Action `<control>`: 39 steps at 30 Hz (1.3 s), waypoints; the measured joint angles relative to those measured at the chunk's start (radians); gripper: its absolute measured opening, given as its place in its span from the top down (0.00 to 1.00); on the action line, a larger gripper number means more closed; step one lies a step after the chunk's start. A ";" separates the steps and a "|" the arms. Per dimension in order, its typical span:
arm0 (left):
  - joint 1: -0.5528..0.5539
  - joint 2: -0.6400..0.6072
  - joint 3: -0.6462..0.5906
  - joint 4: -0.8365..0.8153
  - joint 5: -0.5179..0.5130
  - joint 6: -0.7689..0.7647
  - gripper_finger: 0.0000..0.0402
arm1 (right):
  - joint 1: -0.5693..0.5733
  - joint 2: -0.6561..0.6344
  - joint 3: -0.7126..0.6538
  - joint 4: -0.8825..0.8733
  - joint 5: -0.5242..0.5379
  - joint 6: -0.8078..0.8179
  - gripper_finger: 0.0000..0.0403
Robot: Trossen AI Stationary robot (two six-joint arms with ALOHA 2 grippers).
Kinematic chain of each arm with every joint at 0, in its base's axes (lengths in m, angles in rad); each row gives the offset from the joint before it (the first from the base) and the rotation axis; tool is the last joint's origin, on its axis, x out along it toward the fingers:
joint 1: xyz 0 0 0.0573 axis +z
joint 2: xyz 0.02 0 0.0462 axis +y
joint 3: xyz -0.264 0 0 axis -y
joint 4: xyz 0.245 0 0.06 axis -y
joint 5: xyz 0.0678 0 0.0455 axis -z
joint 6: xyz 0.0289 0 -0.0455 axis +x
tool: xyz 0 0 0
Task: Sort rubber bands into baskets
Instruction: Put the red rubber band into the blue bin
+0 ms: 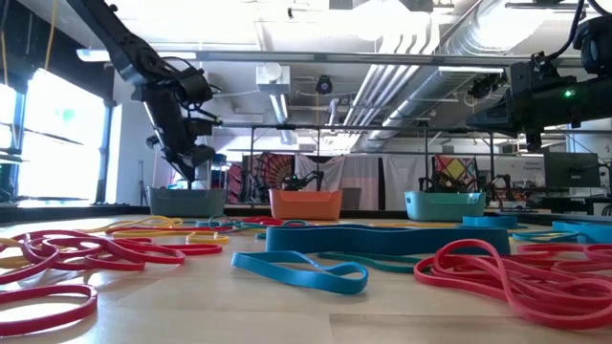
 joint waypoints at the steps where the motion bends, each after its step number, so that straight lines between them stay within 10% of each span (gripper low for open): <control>1: 0.000 -0.005 0.000 -0.004 -0.001 0.000 0.89 | 0.000 0.000 0.000 0.000 0.000 0.000 1.00; 8: -0.002 -0.068 0.000 -0.022 0.104 -0.004 0.75 | 0.000 0.000 0.000 0.000 0.000 0.000 1.00; 20: -0.179 -0.209 0.000 -0.040 0.722 0.083 0.72 | 0.000 0.000 0.000 0.000 0.000 0.000 1.00; 39: -0.505 0.067 0.000 -0.044 0.290 -0.154 0.72 | 0.000 0.000 0.000 0.000 0.000 0.000 1.00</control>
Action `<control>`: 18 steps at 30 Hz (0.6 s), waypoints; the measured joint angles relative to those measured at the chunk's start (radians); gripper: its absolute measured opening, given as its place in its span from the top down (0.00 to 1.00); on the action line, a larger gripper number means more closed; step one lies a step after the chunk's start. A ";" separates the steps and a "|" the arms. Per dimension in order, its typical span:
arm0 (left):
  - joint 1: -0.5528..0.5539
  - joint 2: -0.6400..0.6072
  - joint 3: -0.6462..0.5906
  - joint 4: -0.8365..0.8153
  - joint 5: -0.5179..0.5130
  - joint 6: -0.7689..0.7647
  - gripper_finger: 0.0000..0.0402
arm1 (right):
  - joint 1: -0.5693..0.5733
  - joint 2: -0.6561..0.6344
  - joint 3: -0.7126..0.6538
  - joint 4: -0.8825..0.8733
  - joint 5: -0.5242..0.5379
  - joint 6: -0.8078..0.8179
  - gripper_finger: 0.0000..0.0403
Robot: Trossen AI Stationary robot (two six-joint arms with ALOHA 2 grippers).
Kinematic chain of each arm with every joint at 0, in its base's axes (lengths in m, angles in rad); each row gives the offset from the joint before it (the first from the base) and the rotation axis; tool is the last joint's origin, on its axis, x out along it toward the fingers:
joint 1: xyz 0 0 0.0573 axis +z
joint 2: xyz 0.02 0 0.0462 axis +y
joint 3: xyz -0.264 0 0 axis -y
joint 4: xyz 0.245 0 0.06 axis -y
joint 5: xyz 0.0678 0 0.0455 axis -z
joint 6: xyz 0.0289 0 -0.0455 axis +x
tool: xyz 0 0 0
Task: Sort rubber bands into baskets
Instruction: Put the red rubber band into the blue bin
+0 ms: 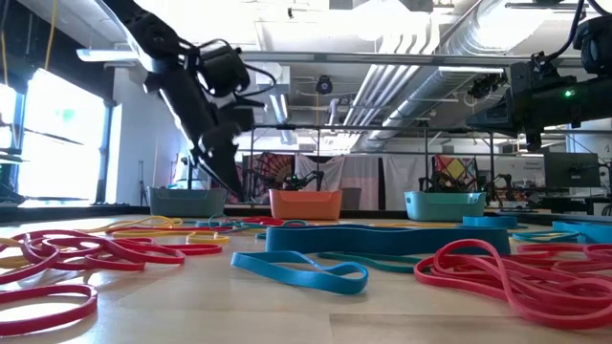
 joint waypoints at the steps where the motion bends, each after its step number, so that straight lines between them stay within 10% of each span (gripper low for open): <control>1: 0.000 0.013 0.000 0.007 -0.003 -0.009 0.72 | 0.000 0.000 0.000 0.000 0.000 0.000 1.00; 18: 0.001 0.151 0.002 0.055 -0.035 -0.025 0.73 | 0.000 0.000 0.000 0.000 0.000 0.000 1.00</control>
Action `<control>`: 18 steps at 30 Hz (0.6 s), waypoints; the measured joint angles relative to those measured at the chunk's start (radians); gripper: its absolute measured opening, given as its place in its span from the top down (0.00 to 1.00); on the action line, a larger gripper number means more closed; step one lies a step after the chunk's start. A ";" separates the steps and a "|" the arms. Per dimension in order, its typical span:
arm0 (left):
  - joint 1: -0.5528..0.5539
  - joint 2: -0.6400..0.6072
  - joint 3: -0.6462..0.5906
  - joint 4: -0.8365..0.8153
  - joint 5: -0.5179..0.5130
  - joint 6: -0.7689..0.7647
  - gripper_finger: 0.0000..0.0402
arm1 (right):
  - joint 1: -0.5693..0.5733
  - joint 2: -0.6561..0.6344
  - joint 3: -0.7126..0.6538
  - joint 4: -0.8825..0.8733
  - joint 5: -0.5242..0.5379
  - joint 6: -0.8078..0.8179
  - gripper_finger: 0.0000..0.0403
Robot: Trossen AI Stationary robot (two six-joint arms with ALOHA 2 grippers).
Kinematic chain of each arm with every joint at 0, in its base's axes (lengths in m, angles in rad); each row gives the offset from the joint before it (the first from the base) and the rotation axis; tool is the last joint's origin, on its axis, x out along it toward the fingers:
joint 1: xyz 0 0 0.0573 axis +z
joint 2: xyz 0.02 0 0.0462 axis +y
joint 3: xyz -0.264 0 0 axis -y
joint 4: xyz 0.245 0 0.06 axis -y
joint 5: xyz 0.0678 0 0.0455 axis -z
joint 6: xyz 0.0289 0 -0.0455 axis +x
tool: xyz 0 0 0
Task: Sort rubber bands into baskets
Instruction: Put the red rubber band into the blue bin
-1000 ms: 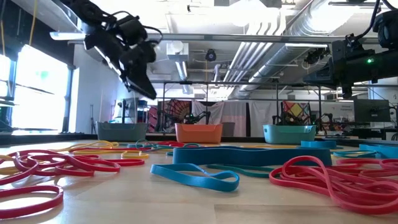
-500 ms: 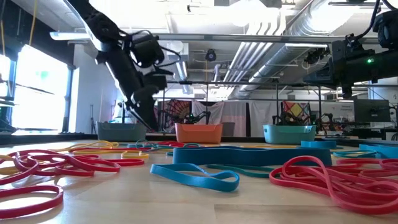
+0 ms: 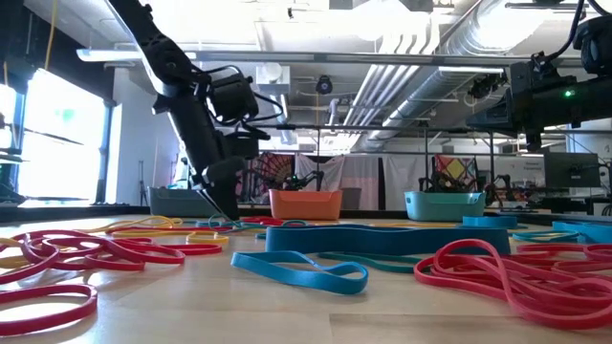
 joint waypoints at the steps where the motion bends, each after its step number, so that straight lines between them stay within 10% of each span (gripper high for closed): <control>1: 0.001 -0.001 0.000 0.001 -0.001 0.000 0.74 | 0.000 0.000 0.000 0.000 0.000 0.000 1.00; 10: 0.002 -0.001 0.000 0.010 -0.007 0.042 0.98 | 0.000 0.000 0.000 0.000 0.000 0.000 1.00; 18: -0.004 -0.035 0.045 -0.047 -0.109 0.083 1.00 | 0.000 0.000 0.000 0.000 0.000 0.000 1.00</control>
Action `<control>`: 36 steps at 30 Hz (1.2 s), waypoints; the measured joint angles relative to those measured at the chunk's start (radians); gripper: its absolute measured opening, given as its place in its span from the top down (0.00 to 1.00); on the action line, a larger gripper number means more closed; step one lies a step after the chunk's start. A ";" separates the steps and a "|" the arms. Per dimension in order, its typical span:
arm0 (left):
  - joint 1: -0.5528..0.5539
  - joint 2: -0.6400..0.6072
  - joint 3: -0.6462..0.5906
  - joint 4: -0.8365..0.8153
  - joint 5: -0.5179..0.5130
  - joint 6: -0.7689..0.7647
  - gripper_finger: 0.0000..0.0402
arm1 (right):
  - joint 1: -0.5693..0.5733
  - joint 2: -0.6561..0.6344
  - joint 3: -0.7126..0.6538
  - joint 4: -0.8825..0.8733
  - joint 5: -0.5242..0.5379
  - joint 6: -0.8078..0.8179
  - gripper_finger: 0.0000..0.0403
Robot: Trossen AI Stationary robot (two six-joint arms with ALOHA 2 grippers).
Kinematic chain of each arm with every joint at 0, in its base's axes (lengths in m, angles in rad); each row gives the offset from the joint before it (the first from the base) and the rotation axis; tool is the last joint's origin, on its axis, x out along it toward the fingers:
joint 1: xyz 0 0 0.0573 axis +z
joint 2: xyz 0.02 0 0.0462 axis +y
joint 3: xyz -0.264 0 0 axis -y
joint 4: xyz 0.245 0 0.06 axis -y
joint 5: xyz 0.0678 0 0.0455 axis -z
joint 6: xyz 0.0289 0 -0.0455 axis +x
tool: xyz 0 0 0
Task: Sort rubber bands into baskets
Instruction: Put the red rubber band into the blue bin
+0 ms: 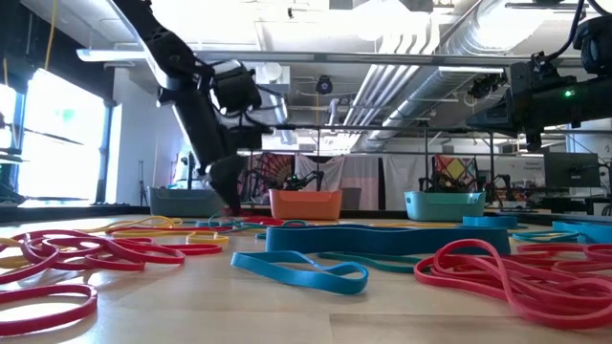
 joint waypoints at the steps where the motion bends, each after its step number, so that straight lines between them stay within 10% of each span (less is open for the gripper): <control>1: -0.002 -0.015 0.006 -0.011 -0.016 0.006 1.00 | 0.000 0.000 0.000 0.000 0.000 0.000 1.00; 19: 0.121 -0.441 0.030 -0.117 -0.340 0.006 1.00 | 0.000 0.000 0.000 0.000 0.000 0.000 1.00; 36: 0.420 -0.314 -0.123 0.063 -0.158 0.039 1.00 | 0.000 0.000 0.000 0.000 0.000 0.000 1.00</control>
